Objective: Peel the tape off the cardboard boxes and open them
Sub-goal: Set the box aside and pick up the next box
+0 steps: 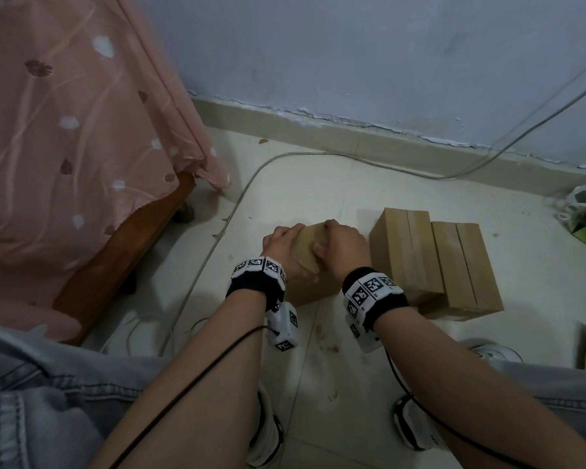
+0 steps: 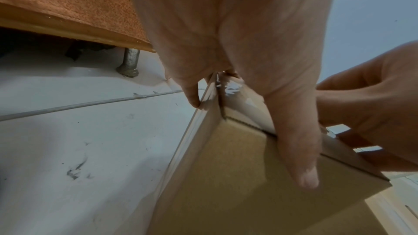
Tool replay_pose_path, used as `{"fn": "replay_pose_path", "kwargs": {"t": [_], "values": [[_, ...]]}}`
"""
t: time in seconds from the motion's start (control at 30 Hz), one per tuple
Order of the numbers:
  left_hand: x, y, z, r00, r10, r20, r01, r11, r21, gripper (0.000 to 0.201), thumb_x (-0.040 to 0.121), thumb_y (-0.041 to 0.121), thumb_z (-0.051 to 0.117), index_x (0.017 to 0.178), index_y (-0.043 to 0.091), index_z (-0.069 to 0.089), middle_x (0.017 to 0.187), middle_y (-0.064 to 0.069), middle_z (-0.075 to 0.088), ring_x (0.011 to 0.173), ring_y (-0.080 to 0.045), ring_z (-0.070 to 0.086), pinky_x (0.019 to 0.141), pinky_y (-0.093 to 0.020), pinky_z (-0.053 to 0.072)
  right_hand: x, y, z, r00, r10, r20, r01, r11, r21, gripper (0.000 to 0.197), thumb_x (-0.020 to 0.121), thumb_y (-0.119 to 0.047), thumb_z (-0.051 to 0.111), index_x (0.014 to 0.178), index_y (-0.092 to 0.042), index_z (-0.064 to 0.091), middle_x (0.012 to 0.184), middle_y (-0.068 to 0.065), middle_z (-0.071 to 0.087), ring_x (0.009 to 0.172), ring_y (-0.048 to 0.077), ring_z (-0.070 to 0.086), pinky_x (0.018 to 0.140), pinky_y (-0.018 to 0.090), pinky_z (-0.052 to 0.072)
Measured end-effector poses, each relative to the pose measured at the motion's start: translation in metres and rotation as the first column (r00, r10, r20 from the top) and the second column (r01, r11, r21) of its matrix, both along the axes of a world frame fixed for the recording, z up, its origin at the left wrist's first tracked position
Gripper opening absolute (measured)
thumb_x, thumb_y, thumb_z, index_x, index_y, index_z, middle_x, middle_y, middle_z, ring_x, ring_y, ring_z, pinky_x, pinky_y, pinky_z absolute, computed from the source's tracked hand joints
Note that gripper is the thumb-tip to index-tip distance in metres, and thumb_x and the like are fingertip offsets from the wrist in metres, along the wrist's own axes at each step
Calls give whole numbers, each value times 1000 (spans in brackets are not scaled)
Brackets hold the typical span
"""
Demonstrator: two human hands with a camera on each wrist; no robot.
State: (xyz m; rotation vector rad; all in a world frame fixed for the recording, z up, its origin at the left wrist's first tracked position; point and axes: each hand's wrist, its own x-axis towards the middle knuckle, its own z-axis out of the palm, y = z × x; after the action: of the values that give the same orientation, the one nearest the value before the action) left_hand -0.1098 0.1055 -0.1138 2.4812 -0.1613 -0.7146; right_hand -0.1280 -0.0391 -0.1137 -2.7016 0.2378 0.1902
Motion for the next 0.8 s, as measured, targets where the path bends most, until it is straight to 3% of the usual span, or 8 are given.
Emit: {"fn": "replay_pose_path", "kwargs": {"t": [0.17, 0.33, 0.4, 0.53, 0.8], "values": [[0, 0, -1, 1000, 9, 4, -9, 1000, -6, 114, 59, 40, 89, 151, 34, 23, 148, 1, 29, 139, -28, 23, 112, -42, 33, -3, 3, 5, 1000, 4, 10, -4, 1000, -3, 36, 89, -28, 57, 120, -10, 51, 104, 12, 66, 96, 34, 61, 76, 38, 50], [0, 1, -2, 1000, 16, -3, -16, 1000, -19, 116, 57, 39, 91, 151, 35, 23, 146, 2, 30, 139, -27, 22, 112, -42, 33, -3, 1, 7, 997, -40, 70, 41, 999, -15, 26, 92, -8, 44, 118, -7, 45, 93, 17, 65, 83, 36, 61, 68, 39, 51], [0, 1, -2, 1000, 14, -6, -14, 1000, -16, 118, 56, 38, 92, 151, 34, 24, 147, 3, 29, 139, -26, 22, 112, -42, 33, -5, -5, 7, 995, -72, 72, 71, 997, 22, 21, 95, -17, 45, 115, -9, 47, 91, 15, 65, 83, 34, 62, 71, 42, 54], [1, 0, -2, 1000, 7, -8, -7, 1000, 9, 119, 56, 39, 92, 152, 34, 22, 149, 1, 28, 140, -27, 22, 113, -43, 33, -11, -3, 8, 997, -63, 41, 61, 997, 40, 35, 91, -46, 56, 108, -16, 51, 91, 7, 65, 85, 29, 61, 74, 40, 54], [1, 0, -5, 1000, 10, 0, -10, 1000, -6, 116, 58, 39, 90, 151, 35, 22, 147, 0, 29, 138, -29, 23, 112, -45, 34, -9, 7, 3, 987, -150, 53, 144, 985, 93, 19, 97, -32, 53, 102, -17, 65, 98, 6, 67, 93, 28, 63, 75, 33, 49]]}}
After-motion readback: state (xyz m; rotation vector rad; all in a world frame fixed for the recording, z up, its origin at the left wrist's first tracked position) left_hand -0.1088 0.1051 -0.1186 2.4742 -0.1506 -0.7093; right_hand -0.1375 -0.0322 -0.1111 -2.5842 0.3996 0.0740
